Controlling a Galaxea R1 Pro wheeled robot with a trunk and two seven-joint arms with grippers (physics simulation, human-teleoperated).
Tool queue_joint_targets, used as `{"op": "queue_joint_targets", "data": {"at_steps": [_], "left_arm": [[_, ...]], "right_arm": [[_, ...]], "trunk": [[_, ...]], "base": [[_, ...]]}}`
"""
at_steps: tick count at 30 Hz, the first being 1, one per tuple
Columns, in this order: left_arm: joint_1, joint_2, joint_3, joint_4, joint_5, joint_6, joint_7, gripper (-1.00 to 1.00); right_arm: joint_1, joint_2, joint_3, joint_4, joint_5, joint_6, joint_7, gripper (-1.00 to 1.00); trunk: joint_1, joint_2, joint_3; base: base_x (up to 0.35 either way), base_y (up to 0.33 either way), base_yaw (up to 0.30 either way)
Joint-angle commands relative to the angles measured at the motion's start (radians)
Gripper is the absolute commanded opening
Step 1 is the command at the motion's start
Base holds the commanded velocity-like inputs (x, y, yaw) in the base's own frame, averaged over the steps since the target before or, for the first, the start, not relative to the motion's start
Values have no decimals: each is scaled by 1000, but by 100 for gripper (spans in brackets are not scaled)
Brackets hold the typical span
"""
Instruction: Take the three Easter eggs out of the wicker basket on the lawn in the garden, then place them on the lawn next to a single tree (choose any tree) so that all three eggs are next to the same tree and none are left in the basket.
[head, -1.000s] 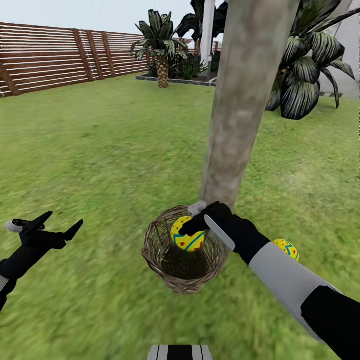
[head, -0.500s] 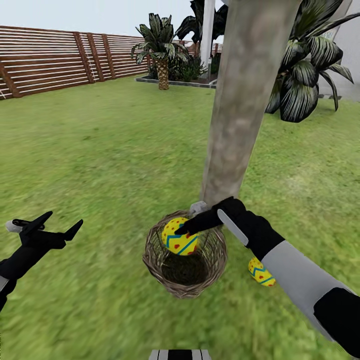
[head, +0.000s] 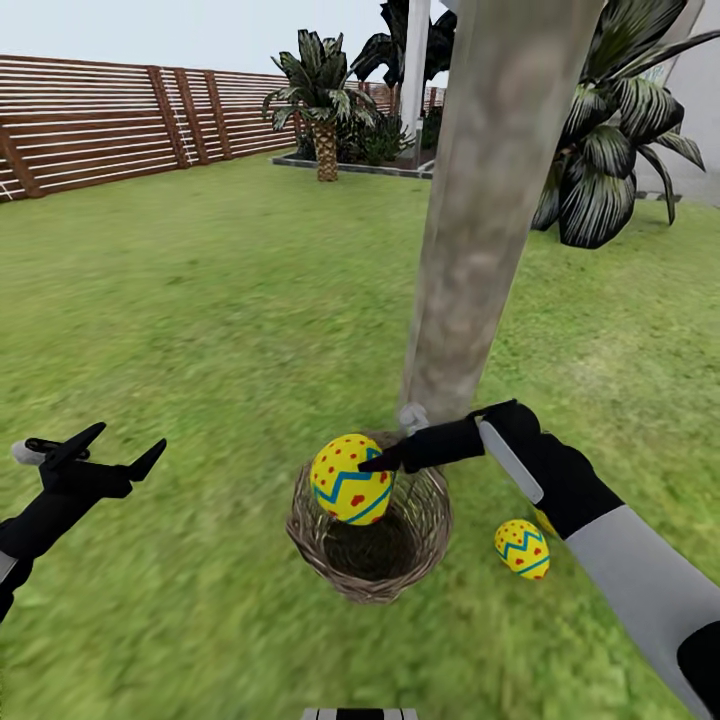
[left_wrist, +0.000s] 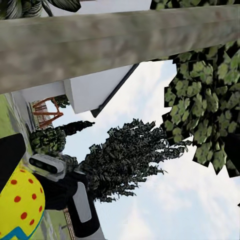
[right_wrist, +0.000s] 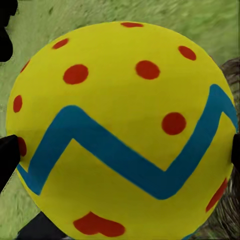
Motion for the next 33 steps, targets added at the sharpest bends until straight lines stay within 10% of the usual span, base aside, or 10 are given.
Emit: {"op": "queue_joint_targets", "data": {"at_steps": [1, 17, 22, 33], "left_arm": [[0, -1, -1, 0, 2, 6, 0, 100], [0, -30, -1, -38, 6, 6, -6, 100], [0, -50, -10, -74, 6, 6, -3, 100], [0, -63, -50, -107, 6, 6, 1, 100]], "right_arm": [[8, -7, 0, -10, -3, 1, 16, -100], [82, -3, 0, -16, -6, -86, 110, -100], [82, -31, -17, -15, -158, -90, 112, -100], [88, -58, -88, -15, -176, -90, 115, -100]], "trunk": [[-4, 7, 2], [-23, 42, 37], [-23, 42, 43], [-23, 42, 57]], "base": [[0, 0, 0], [0, -64, -175], [0, -309, -204], [0, -328, -204]]}}
